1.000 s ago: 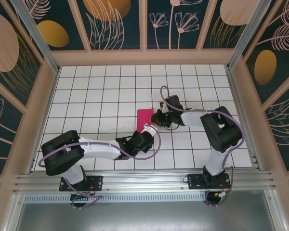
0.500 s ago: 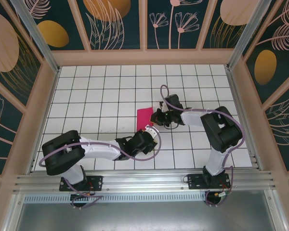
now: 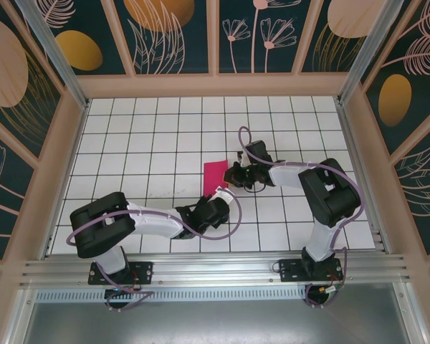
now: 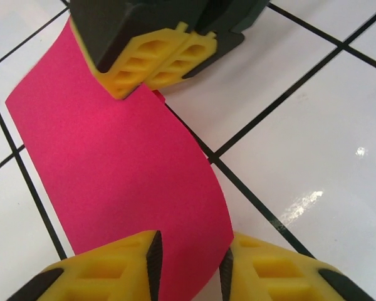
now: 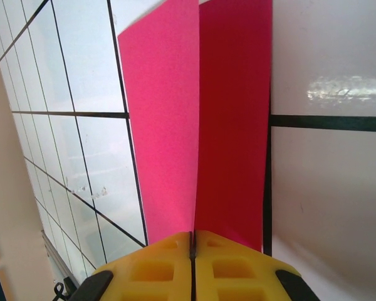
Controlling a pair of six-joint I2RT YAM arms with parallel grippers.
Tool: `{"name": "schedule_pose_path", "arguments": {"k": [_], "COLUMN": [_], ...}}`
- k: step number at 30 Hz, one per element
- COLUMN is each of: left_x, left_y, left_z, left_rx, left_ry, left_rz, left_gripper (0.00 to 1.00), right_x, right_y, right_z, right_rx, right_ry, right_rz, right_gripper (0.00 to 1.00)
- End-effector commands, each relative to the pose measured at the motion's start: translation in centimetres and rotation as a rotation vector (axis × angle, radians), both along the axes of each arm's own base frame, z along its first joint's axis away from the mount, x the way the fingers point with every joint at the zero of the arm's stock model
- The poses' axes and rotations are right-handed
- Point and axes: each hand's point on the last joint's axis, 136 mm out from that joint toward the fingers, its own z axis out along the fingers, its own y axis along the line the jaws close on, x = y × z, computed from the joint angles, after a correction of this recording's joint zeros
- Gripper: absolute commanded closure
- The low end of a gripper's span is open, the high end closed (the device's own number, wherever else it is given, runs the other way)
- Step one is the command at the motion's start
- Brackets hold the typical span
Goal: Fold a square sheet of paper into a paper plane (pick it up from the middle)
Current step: Third fold the triangle at the center of the table.
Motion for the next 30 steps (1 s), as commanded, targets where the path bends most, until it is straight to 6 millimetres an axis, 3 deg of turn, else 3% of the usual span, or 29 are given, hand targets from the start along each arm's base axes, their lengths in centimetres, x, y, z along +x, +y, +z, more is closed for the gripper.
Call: {"name": "schedule_pose_path", "arguments": {"k": [1, 7, 12, 16, 20, 25, 30], "left_x": [0.7, 0.9, 0.8, 0.4, -0.3, -1.3, -2.2], "left_y": [-0.3, 0.4, 0.3, -0.3, -0.8, -1.0, -1.6], "left_z": [2.1, 2.6, 2.6, 2.2, 2.1, 2.5, 2.4], "left_rx": [-0.051, -0.053, -0.057, -0.053, -0.068, -0.105, -0.118], "left_ry": [-0.051, -0.073, -0.064, -0.041, -0.012, 0.026, 0.068], "left_rz": [0.029, 0.058, 0.053, 0.016, -0.025, -0.070, -0.117], "left_gripper": [0.79, 0.98, 1.00, 1.00, 1.00, 1.00, 1.00], "right_x": [0.0, 0.0, 0.2, 0.2, 1.3, 2.8, 3.6], "right_y": [0.1, 0.1, 0.2, -0.2, -2.3, -4.1, -1.9], "right_z": [-0.2, -0.3, -0.1, 0.4, 1.8, 4.1, 6.0], "right_rx": [-0.025, -0.030, -0.027, -0.045, -0.128, -0.167, -0.118], "right_ry": [-0.005, -0.005, -0.011, -0.030, -0.084, -0.162, -0.231], "right_rz": [0.020, 0.020, 0.023, 0.024, -0.027, -0.083, -0.028], "right_gripper": [0.90, 0.90, 0.90, 0.76, 0.65, 0.69, 0.81]}}
